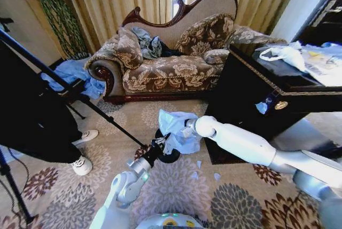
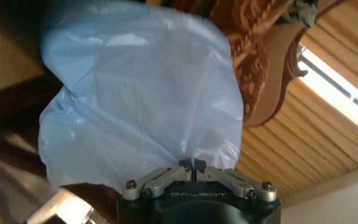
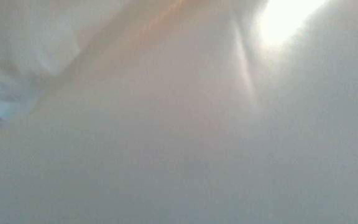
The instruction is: Place a garbage bag over the trash bin.
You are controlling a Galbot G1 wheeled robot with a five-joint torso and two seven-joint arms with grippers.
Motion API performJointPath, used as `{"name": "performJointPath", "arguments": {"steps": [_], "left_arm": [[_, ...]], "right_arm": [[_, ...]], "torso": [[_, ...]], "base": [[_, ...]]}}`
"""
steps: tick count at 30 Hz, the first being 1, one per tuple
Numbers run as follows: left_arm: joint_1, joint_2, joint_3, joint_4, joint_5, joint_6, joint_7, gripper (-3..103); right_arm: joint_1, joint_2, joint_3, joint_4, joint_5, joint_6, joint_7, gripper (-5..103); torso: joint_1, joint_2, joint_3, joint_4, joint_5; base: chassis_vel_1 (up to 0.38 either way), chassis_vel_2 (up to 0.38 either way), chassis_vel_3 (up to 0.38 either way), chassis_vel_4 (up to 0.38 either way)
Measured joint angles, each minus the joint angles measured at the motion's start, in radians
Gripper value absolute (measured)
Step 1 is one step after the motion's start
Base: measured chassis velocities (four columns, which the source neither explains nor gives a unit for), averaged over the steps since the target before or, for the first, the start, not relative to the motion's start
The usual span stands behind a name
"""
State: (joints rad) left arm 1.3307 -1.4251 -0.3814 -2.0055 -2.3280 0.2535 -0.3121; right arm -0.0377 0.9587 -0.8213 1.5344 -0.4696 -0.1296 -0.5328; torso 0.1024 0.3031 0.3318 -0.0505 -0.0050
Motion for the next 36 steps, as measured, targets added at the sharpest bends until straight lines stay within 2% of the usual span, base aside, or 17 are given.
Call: {"name": "performJointPath", "arguments": {"steps": [4, 9, 18, 30, 36], "left_arm": [[-0.056, -0.014, -0.023, 0.089, 0.000, 0.020, -0.004, 0], [-0.055, -0.019, -0.024, 0.115, 0.011, 0.022, -0.013, 0], [0.064, 0.043, -0.037, -0.007, 0.000, 0.040, -0.002, 0], [0.021, 0.110, -0.071, -0.013, -0.012, 0.046, 0.001, 0], [0.008, 0.122, -0.070, -0.010, 0.002, 0.048, 0.002, 0]], "right_arm": [[0.005, 0.062, -0.029, -0.061, -0.027, 0.023, -0.007, 0], [-0.002, 0.110, -0.025, -0.117, -0.056, 0.043, -0.003, 0], [-0.055, 0.214, 0.036, -0.262, -0.130, 0.107, 0.008, 0], [-0.077, 0.298, 0.046, -0.351, -0.143, 0.110, 0.008, 0], [-0.057, 0.314, 0.024, -0.393, -0.145, 0.121, 0.001, 0]], "torso": [[0.000, 0.000, 0.000, 0.0003, 0.0000], [0.000, 0.000, 0.000, 0.0000, 0.0000], [0.000, 0.000, 0.000, 0.0003, 0.0001], [0.000, 0.000, 0.000, 0.0003, 0.0000], [0.000, 0.000, 0.000, 0.0002, 0.0001]], "base": [[0.000, 0.000, 0.000, 0.000], [0.000, 0.000, 0.000, 0.000], [0.000, 0.000, 0.000, 0.000], [0.000, 0.000, 0.000, 0.000], [0.000, 0.000, 0.000, 0.000]]}}
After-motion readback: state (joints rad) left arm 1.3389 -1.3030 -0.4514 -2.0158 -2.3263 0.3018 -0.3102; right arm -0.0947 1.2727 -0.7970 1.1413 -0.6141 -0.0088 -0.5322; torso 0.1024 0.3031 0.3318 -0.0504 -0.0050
